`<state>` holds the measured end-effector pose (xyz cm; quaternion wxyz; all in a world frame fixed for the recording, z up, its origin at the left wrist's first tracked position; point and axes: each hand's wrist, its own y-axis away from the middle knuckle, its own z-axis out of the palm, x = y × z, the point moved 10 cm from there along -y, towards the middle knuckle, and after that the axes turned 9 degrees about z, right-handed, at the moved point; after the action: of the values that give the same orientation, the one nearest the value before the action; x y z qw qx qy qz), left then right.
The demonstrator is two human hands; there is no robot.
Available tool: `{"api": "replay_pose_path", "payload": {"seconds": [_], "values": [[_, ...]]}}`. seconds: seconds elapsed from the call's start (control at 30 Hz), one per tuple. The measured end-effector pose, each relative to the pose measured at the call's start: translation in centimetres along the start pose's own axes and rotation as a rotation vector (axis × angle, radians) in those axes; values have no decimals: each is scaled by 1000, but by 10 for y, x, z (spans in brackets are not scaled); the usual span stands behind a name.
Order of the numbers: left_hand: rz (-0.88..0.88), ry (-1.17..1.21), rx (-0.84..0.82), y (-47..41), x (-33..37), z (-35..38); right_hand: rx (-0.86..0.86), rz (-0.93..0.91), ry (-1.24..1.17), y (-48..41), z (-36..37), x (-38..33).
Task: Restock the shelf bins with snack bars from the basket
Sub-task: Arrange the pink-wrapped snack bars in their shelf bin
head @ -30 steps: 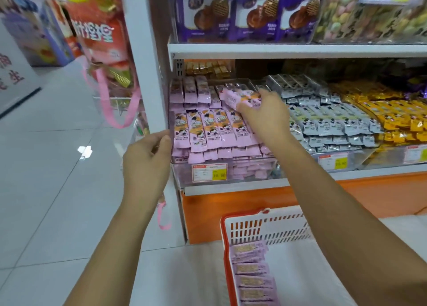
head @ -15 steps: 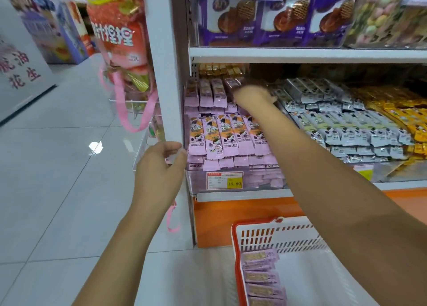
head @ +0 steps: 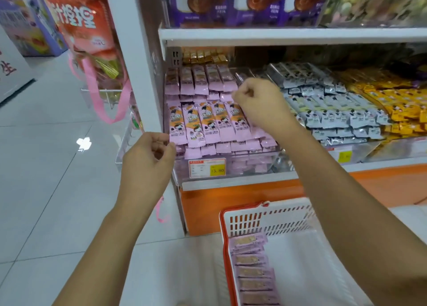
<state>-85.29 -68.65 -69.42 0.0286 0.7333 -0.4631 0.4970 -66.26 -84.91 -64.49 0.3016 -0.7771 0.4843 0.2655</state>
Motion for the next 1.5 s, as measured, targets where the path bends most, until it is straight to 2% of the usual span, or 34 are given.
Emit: {"api": "replay_pose_path", "payload": {"seconds": [0.07,0.13,0.3,0.43,0.53,0.67,0.77,0.83,0.93,1.17,1.27,1.37,1.5], "values": [[12,-39,-1,6,3,1,-77,-95,-28,46,-6,8],[26,-84,-26,14,5,7,-223,-134,21,86,3,28],[78,-269,-212,37,5,42,-546,-59,234,154,71,133],[102,-311,-635,73,-2,112,-820,94,358,204,140,249],[196,-377,-979,119,-2,166,-988,205,425,246,177,316],[254,-540,-1349,181,-20,208,-1094,154,527,289,209,358],[235,-617,-1524,216,-44,223,-1147,31,622,311,225,372],[202,-609,-1544,221,-55,229,-1133,-36,708,320,228,378],[169,-559,-1525,216,-62,234,-1006,-130,777,325,234,383],[95,-521,-1523,213,-72,238,-957,-221,776,341,264,396],[97,-536,-1533,213,-72,237,-997,-177,710,344,265,397],[75,-523,-1549,213,-71,236,-932,-244,716,344,264,395],[72,-517,-1549,209,-63,233,-961,-34,684,331,241,397]]}}
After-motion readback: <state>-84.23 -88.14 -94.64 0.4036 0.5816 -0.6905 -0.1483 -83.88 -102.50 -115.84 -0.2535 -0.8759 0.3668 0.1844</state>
